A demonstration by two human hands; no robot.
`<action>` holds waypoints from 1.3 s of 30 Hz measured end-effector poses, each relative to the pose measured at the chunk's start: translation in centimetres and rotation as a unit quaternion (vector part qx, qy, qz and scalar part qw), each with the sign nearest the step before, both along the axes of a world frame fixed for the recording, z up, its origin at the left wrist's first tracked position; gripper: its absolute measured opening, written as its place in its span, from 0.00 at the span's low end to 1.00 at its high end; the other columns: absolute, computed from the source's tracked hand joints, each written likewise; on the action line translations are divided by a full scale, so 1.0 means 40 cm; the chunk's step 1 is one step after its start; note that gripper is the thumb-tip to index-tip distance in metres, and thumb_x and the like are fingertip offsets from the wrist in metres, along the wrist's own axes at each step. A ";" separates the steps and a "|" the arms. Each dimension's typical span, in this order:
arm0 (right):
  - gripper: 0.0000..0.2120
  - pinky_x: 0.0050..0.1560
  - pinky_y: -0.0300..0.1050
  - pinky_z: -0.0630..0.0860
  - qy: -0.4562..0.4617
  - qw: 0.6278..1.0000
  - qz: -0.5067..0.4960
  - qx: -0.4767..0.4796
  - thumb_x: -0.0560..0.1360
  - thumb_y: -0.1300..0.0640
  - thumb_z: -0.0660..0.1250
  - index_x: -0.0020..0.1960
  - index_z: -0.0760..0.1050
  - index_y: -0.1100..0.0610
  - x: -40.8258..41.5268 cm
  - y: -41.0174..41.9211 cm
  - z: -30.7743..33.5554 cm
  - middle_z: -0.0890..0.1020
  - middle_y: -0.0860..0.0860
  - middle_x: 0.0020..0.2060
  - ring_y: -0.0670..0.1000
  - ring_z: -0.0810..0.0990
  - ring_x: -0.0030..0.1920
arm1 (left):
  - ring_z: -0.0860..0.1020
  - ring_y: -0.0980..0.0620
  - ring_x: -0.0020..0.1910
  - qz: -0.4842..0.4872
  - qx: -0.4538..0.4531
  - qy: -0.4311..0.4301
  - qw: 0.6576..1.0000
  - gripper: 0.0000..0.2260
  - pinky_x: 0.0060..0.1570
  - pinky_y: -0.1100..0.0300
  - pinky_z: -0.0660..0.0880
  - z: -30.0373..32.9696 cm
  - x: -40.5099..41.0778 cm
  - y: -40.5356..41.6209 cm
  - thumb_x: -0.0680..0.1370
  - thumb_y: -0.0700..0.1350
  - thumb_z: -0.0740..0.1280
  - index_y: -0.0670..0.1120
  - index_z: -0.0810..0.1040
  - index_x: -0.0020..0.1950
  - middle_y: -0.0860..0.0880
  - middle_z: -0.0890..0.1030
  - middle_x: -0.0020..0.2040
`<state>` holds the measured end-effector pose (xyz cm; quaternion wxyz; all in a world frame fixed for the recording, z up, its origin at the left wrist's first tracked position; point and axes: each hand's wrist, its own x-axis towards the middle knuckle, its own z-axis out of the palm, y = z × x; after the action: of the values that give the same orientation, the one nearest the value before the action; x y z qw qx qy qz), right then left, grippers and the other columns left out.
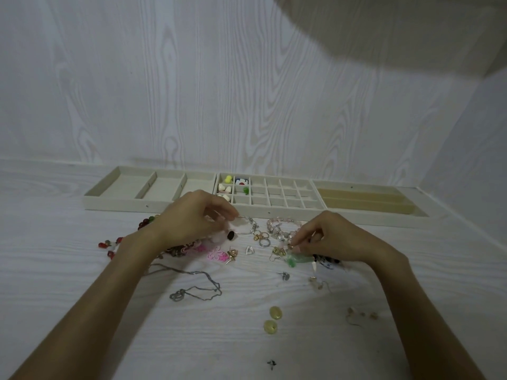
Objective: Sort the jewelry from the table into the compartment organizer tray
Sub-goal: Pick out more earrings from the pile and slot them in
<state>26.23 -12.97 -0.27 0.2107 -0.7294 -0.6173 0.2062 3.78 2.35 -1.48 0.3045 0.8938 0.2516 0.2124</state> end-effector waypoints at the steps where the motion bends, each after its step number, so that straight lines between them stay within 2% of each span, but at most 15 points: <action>1: 0.05 0.33 0.26 0.70 -0.002 1.000 -0.002 0.005 0.72 0.58 0.73 0.48 0.84 0.55 0.000 -0.001 0.002 0.82 0.43 0.36 0.34 0.77 0.31 | 0.81 0.64 0.45 0.006 -0.004 -0.014 1.000 0.11 0.54 0.59 0.78 0.004 -0.001 0.001 0.74 0.36 0.70 0.52 0.83 0.51 0.57 0.84 0.46; 5: 0.03 0.40 0.28 0.73 0.028 0.995 -0.030 0.094 0.72 0.54 0.71 0.44 0.83 0.49 0.012 -0.006 0.015 0.84 0.41 0.39 0.39 0.79 0.38 | 0.82 0.59 0.46 0.030 -0.047 -0.080 0.995 0.08 0.54 0.58 0.77 0.019 -0.002 -0.005 0.76 0.39 0.69 0.51 0.84 0.49 0.56 0.85 0.46; 9: 0.02 0.44 0.33 0.78 0.082 0.986 -0.055 0.134 0.71 0.54 0.72 0.44 0.83 0.50 0.012 -0.012 0.026 0.85 0.44 0.40 0.43 0.83 0.40 | 0.82 0.59 0.48 0.021 -0.081 -0.121 0.989 0.08 0.53 0.66 0.76 0.034 -0.009 -0.012 0.76 0.39 0.68 0.49 0.84 0.49 0.55 0.85 0.47; 11: 0.02 0.43 0.34 0.78 0.114 0.984 -0.052 0.128 0.70 0.56 0.74 0.43 0.84 0.53 0.002 -0.013 0.029 0.85 0.45 0.37 0.45 0.84 0.39 | 0.82 0.60 0.48 0.014 -0.088 -0.133 0.987 0.08 0.50 0.71 0.75 0.045 -0.021 -0.014 0.76 0.38 0.68 0.48 0.84 0.50 0.55 0.85 0.47; 13: 0.03 0.40 0.30 0.76 0.133 0.980 -0.053 0.138 0.68 0.56 0.75 0.42 0.84 0.54 -0.002 -0.012 0.032 0.85 0.45 0.36 0.44 0.84 0.38 | 0.82 0.62 0.46 0.020 -0.107 -0.154 0.982 0.08 0.46 0.75 0.74 0.060 -0.045 -0.014 0.77 0.38 0.67 0.48 0.83 0.50 0.56 0.85 0.46; 16: 0.04 0.35 0.26 0.72 0.121 0.974 -0.082 0.172 0.66 0.54 0.76 0.39 0.84 0.53 0.006 -0.009 0.033 0.85 0.45 0.35 0.42 0.82 0.36 | 0.82 0.62 0.45 0.063 -0.125 -0.161 0.977 0.09 0.46 0.71 0.76 0.087 -0.100 -0.001 0.78 0.40 0.66 0.51 0.83 0.50 0.57 0.85 0.46; 19: 0.04 0.34 0.25 0.71 0.103 0.974 -0.091 0.178 0.65 0.53 0.76 0.37 0.83 0.53 0.002 -0.002 0.033 0.84 0.46 0.33 0.42 0.81 0.35 | 0.82 0.61 0.45 0.096 -0.117 -0.126 0.980 0.10 0.46 0.67 0.75 0.102 -0.169 0.021 0.77 0.41 0.67 0.54 0.84 0.48 0.57 0.85 0.46; 24: 0.02 0.37 0.27 0.73 0.084 0.982 -0.059 0.158 0.69 0.54 0.74 0.39 0.84 0.52 -0.035 0.025 0.040 0.85 0.46 0.35 0.44 0.82 0.37 | 0.81 0.64 0.46 0.107 -0.110 -0.043 0.987 0.08 0.46 0.69 0.73 0.095 -0.256 0.038 0.77 0.42 0.68 0.53 0.83 0.50 0.58 0.85 0.47; 27: 0.02 0.42 0.38 0.79 0.035 0.995 -0.009 0.090 0.70 0.53 0.74 0.40 0.84 0.51 -0.070 0.057 0.037 0.85 0.46 0.34 0.46 0.83 0.38 | 0.81 0.63 0.47 0.113 -0.091 -0.017 0.989 0.07 0.49 0.68 0.74 0.080 -0.255 0.039 0.76 0.43 0.68 0.54 0.83 0.49 0.57 0.84 0.48; 30: 0.02 0.38 0.37 0.77 -0.011 0.999 0.034 0.008 0.70 0.53 0.74 0.39 0.85 0.50 -0.099 0.085 0.025 0.84 0.44 0.32 0.41 0.81 0.34 | 0.80 0.62 0.47 0.090 -0.014 0.066 0.994 0.08 0.52 0.61 0.76 0.051 -0.205 0.031 0.77 0.44 0.68 0.58 0.82 0.48 0.59 0.83 0.49; 32: 0.02 0.37 0.35 0.75 -0.044 0.998 0.040 -0.015 0.70 0.52 0.74 0.40 0.85 0.50 -0.109 0.097 0.017 0.83 0.42 0.32 0.37 0.80 0.33 | 0.78 0.61 0.45 0.092 0.034 0.127 0.987 0.06 0.46 0.61 0.76 0.028 -0.168 0.022 0.76 0.49 0.68 0.60 0.82 0.49 0.61 0.82 0.49; 35: 0.03 0.41 0.37 0.77 -0.068 0.995 0.055 -0.048 0.71 0.52 0.73 0.43 0.85 0.50 -0.106 0.100 0.008 0.83 0.40 0.35 0.34 0.79 0.34 | 0.73 0.62 0.41 0.115 0.110 0.181 0.970 0.06 0.36 0.67 0.67 0.010 -0.133 0.016 0.75 0.54 0.68 0.60 0.82 0.51 0.60 0.80 0.47; 39: 0.05 0.42 0.37 0.76 -0.110 0.993 0.023 -0.020 0.74 0.51 0.69 0.45 0.84 0.47 -0.080 0.067 0.035 0.84 0.42 0.38 0.37 0.78 0.37 | 0.73 0.61 0.40 0.120 0.168 0.185 0.961 0.07 0.31 0.71 0.62 0.012 -0.099 0.013 0.73 0.54 0.71 0.57 0.83 0.49 0.58 0.82 0.47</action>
<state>23.04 -10.29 1.12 0.1222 -0.7372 -0.6494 0.1412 -0.20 2.89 -1.00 0.0709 0.9191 0.3693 0.1178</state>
